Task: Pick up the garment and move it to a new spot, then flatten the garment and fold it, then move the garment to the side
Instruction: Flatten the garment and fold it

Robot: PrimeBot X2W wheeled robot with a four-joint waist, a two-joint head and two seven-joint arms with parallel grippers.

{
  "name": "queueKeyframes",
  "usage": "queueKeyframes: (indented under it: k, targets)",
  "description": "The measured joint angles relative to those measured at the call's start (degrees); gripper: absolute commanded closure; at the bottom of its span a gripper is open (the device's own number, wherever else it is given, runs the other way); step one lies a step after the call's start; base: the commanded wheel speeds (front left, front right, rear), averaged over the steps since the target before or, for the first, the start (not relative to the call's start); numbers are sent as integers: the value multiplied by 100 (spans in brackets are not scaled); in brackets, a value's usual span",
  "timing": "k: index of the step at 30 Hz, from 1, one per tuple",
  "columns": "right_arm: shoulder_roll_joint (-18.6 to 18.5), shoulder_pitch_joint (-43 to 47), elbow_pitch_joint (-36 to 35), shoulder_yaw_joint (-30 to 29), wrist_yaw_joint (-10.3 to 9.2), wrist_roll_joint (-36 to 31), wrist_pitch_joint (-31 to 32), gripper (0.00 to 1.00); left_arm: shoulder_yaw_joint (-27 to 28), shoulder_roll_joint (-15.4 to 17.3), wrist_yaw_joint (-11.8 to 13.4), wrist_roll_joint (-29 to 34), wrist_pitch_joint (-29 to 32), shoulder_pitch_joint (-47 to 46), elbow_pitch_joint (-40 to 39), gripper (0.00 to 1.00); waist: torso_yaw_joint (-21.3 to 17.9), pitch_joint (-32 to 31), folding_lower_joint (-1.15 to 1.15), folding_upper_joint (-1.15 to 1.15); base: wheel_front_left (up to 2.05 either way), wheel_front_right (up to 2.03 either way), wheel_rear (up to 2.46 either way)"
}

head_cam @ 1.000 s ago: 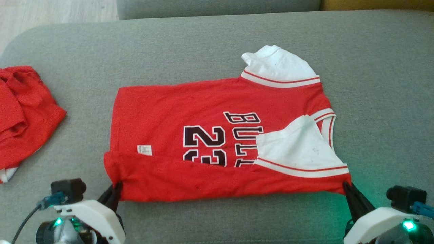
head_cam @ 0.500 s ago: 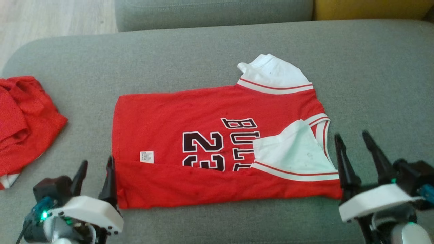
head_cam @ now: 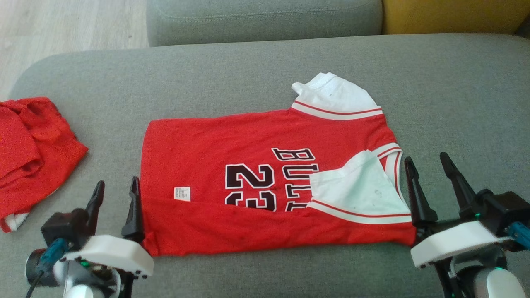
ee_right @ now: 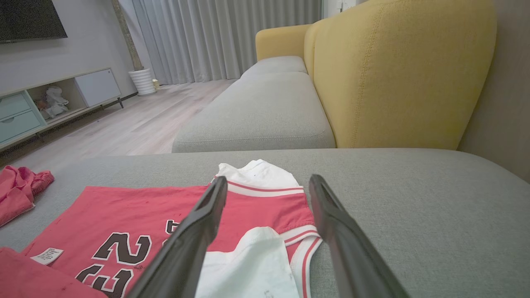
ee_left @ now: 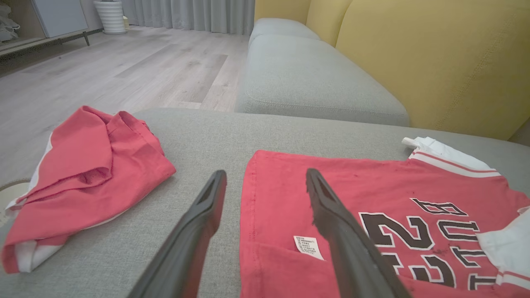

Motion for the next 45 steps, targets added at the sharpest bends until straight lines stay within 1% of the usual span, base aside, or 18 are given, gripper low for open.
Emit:
queueKeyframes:
  k: [5, 9, 11, 15, 17, 21, 23, 25, 29, 30, 31, 32, 33, 36, 41, 45]
  targets:
    - [0, -4, 16, 3, 0, 27, 0, 0, -100, -14, -26, -23, 89, -30, 112, 0, 10, 98, 0, 0, 0, 0, 0]
    - [-1, -133, 38, 38, 0, 77, 0, 0, -170, -20, -287, -158, 299, -573, 573, 0, 16, 301, 0, 0, 0, 0, 0]
    - [-2, -257, 40, 57, 0, 79, -1, 0, -218, -58, -489, -302, 441, -1051, 901, 0, 5, 423, 0, 0, 0, 0, 0]
    - [-7, -448, 52, 142, 0, 185, -13, 0, -285, -177, -848, -559, 627, -2058, 1835, 0, -28, 714, 0, 0, 0, 0, 0]
    - [-8, -546, 76, 221, 0, 185, -29, 0, -265, -244, -968, -720, 727, -2504, 2388, 0, -59, 859, 0, 0, 0, 0, 0]
    - [-12, -802, 153, 332, 0, 185, -83, 0, -170, -389, -1174, -925, 781, -3328, 3487, 0, -139, 1126, 1, 0, 0, 0, 0]
    - [-13, -917, 194, 405, 0, 186, -135, 0, -110, -383, -1254, -951, 840, -3708, 4028, 0, -198, 1234, 2, 0, 0, 0, 0]
    - [-13, -992, 257, 436, 0, 235, -189, 0, -80, -348, -1282, -992, 917, -3994, 4518, 0, -269, 1316, 1, 0, 0, 0, 0]
    - [-16, -1033, 397, 434, 0, 338, -249, 0, 78, -312, -1460, -1185, 932, -4290, 5222, 0, -406, 1419, 1, 0, 0, 0, 0]
    - [-16, -1033, 425, 432, 0, 338, -269, 0, 79, -303, -1530, -1199, 929, -4369, 5337, 15, -430, 1432, 0, 0, 0, 0, 0]
    - [-16, -1034, 443, 432, 0, 348, -287, 0, 78, -288, -1593, -1224, 923, -4448, 5455, 55, -450, 1440, 0, 0, 0, 0, 0]
    - [-16, -1034, 463, 416, 0, 361, -287, 0, 79, -279, -1627, -1227, 900, -4522, 5566, 82, -465, 1443, 0, 0, 0, 0, 0]
    - [-16, -1034, 478, 385, 0, 364, -290, 0, 79, -276, -1657, -1227, 876, -4581, 5666, 100, -473, 1444, 0, 0, 0, 0, 0]
    - [-16, -1037, 526, 287, 0, 404, -331, 0, 62, -286, -1777, -1229, 795, -4641, 5890, 100, -478, 1441, 0, 0, 0, 0, 0]
    - [-16, -1122, 652, 135, 0, 427, -332, 0, -30, -298, -1880, -1232, 617, -4728, 6088, 100, -450, 1422, 0, 0, 0, 0, 0]
    - [-16, -1575, 949, -53, 0, 397, -328, 0, -168, -324, -1923, -1131, 315, -4764, 6199, 100, -404, 1396, 0, 0, 0, 0, 0]
